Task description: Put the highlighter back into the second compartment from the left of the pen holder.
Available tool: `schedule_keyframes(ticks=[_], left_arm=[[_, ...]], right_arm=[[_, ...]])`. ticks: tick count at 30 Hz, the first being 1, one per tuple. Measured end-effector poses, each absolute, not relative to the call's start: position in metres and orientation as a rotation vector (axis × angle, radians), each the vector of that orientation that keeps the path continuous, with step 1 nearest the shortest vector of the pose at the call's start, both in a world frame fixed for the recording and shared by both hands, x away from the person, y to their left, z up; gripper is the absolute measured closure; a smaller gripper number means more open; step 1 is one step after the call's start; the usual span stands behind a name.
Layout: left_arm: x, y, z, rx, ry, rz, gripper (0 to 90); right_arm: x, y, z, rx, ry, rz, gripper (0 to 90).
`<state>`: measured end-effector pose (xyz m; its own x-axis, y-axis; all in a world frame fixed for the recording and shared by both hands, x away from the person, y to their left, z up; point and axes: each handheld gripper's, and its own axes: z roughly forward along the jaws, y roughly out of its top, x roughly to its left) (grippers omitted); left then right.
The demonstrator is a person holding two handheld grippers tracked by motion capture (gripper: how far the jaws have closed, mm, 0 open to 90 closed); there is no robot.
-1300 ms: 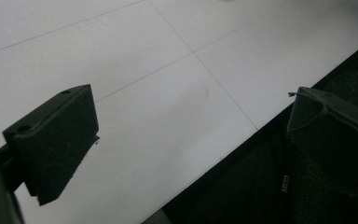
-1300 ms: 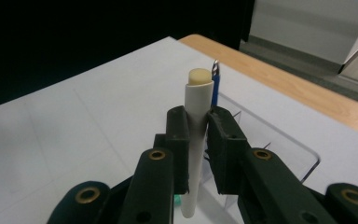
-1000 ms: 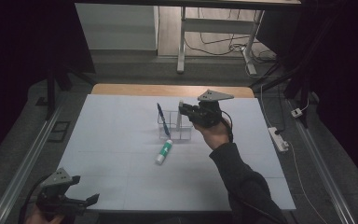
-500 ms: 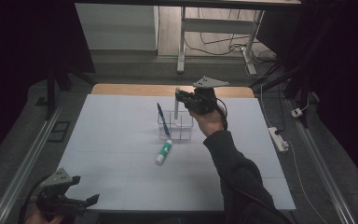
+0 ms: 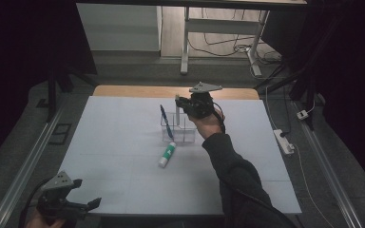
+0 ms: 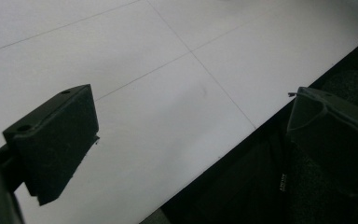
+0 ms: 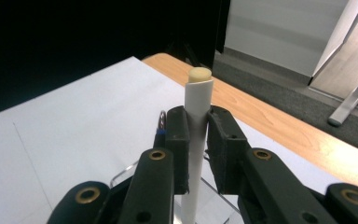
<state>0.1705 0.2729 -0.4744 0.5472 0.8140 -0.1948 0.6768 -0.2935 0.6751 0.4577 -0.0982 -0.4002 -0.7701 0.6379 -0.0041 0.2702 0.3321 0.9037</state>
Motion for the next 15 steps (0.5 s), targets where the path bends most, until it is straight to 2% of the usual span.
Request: schedule_keyframes(ticks=[15], left_arm=[[0.17, 0.273, -0.474, 2.053, 1.197, 0.243, 2.3]], right_arm=[[0.462, -0.091, -0.431, 0.818, 2.316, 1.317, 78.5]])
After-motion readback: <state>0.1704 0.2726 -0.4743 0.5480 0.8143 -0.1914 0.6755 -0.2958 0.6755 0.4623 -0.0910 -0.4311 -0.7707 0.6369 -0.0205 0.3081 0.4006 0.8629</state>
